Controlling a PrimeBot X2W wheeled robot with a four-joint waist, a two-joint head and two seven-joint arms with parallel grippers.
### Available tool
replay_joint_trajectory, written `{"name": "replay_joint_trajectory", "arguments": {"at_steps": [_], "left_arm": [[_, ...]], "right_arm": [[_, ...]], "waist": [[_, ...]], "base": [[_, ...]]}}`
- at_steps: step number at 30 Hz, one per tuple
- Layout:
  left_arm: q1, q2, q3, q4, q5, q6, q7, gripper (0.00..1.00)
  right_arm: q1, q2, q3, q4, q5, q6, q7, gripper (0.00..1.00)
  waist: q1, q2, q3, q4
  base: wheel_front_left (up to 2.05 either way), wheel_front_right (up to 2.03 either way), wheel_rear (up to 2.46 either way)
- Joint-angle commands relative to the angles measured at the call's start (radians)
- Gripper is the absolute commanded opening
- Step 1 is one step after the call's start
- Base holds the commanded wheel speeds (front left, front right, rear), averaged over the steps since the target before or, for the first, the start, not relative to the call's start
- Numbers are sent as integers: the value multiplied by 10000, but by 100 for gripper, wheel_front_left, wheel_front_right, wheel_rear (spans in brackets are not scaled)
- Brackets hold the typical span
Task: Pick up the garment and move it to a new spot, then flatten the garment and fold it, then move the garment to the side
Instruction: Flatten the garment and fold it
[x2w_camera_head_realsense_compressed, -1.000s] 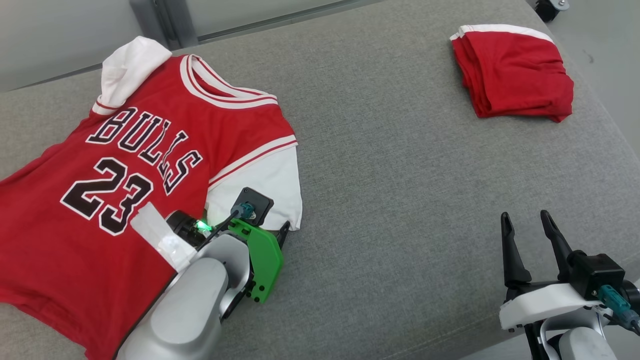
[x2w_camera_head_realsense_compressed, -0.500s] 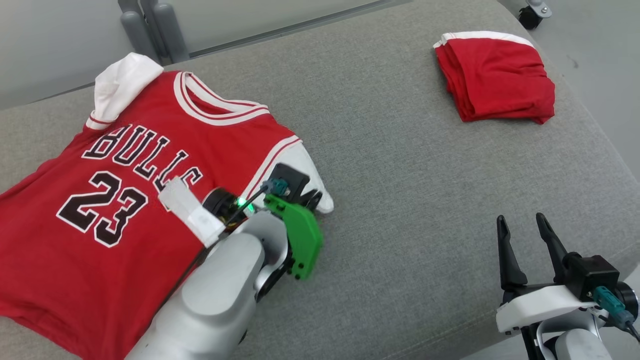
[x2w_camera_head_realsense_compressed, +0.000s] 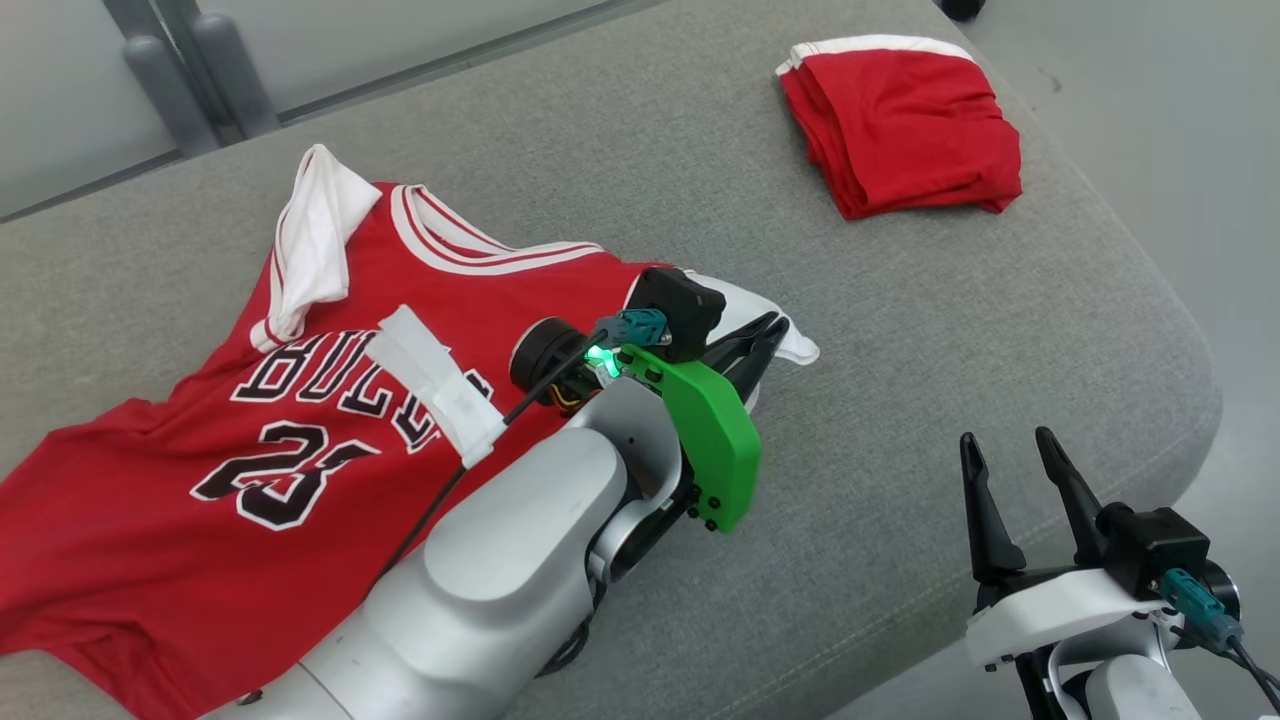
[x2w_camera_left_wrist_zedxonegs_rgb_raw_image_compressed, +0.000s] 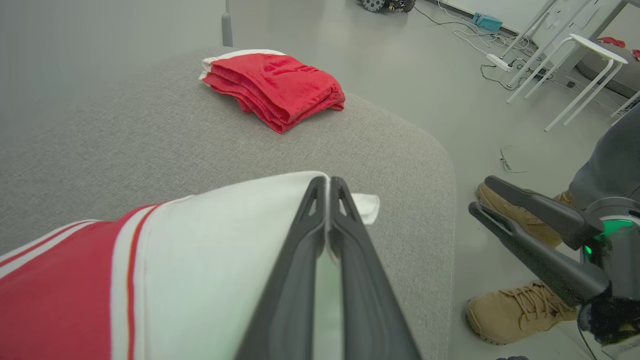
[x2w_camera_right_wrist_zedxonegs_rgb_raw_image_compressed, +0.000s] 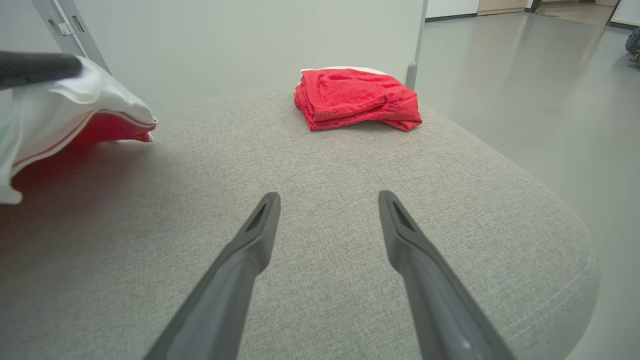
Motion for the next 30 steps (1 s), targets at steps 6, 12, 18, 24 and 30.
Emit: {"name": "replay_joint_trajectory", "arguments": {"at_steps": [6,12,18,24,30], "left_arm": [[-64,28,-1235,-285,-1258,338,-388,100],[-329,24,-1783,-907,-1521,562,-1124,100],[454,424,-1529,-1027,-1046,1546,-2559,100],[1680,1571,-1152,-1259,-705,2852,-3352,100],[3453,2893,-15,-1758,-597,3504,-3720,100]], "right_arm": [[-18,-16,-203,61,128,-4,-26,100],[51,-22,-687,10,-270,-4,-26,100],[328,-18,-1335,-227,-910,-8,-28,100],[573,-21,-1626,-542,-1427,-8,-26,100],[535,-22,-1619,-720,-1709,-8,-26,100]], "waist": [[0,-1,368,-93],[0,-1,-143,854],[0,-1,-1212,2211],[0,-1,-2113,3493],[0,-1,-2489,4522]], "base": [[0,0,0],[0,0,0],[0,0,0],[0,0,0],[0,0,0]]}}
